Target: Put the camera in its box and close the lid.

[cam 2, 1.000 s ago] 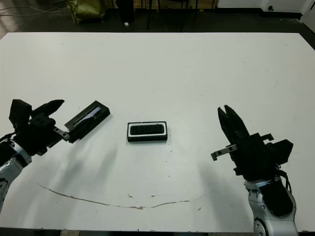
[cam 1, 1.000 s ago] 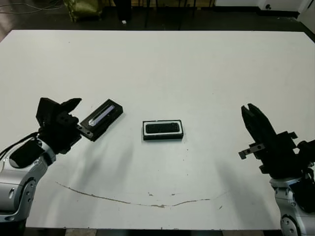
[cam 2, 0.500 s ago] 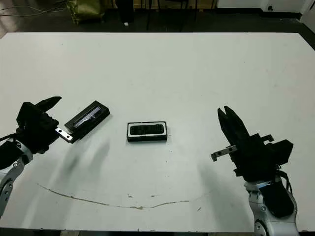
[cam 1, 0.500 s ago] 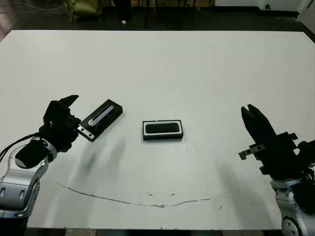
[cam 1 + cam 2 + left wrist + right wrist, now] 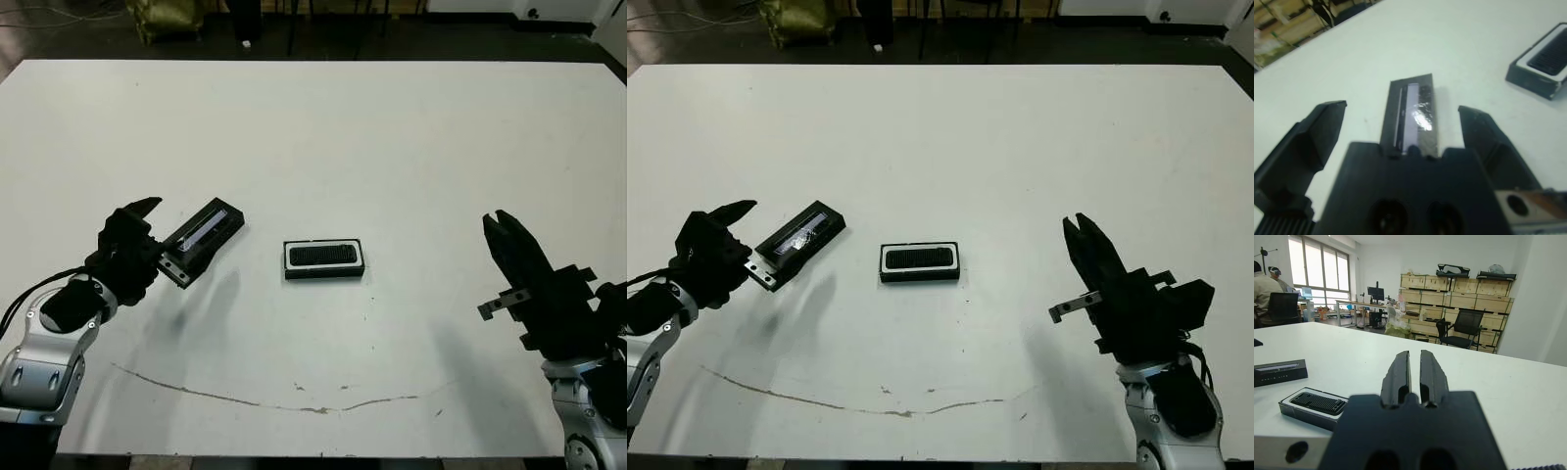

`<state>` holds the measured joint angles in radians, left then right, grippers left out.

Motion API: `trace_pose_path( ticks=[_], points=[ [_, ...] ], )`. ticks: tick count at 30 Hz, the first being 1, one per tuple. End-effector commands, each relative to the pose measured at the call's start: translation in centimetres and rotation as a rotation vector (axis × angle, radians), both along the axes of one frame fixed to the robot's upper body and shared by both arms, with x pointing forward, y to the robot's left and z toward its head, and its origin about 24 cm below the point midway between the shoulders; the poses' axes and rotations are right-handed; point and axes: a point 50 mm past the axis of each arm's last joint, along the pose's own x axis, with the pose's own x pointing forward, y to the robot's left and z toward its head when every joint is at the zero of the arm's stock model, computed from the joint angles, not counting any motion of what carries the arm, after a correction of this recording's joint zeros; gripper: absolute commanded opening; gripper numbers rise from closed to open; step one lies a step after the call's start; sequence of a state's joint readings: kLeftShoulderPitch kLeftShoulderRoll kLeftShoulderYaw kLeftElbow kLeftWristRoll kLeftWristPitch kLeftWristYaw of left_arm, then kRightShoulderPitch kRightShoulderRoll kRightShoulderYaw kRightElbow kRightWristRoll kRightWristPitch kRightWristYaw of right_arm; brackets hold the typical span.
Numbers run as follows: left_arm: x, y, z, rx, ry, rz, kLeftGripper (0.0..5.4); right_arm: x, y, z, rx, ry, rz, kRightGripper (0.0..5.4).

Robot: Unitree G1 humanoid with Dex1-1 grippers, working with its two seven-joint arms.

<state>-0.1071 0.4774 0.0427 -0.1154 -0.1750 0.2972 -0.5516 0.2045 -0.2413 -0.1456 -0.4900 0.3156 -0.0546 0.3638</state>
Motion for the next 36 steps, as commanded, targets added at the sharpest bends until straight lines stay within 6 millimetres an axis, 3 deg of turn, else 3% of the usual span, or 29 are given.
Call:
trace_pose_path(
  ticks=[1, 11, 17, 25, 36],
  points=[
    [0.1, 0.4, -0.7, -0.042, 0.084, 0.008, 5.36, -0.2, -0.4, -0.3, -0.032, 0.034, -0.022, 0.0],
    [0.3, 0.5, -1.4, -0.067, 0.159, 0.025, 5.36, -0.2, -0.4, -0.3, -0.024, 0.032, -0.022, 0.0],
    [0.5, 0.7, -1.8, 0.071, 0.103, 0.046, 5.36, -0.3, -0.4, -0.1, -0.034, 0.043, -0.032, 0.0],
    [0.7, 1.0, -2.4, 0.085, 0.112, 0.055, 5.36, -0.1, -0.5, -0.2, -0.016, 0.023, -0.006, 0.0],
    [0.4, 0.3, -3.2, -0.075, 0.252, 0.016, 5.36, -0.2, -0.5, 0.1, -0.031, 0.026, -0.017, 0.0]
  ],
)
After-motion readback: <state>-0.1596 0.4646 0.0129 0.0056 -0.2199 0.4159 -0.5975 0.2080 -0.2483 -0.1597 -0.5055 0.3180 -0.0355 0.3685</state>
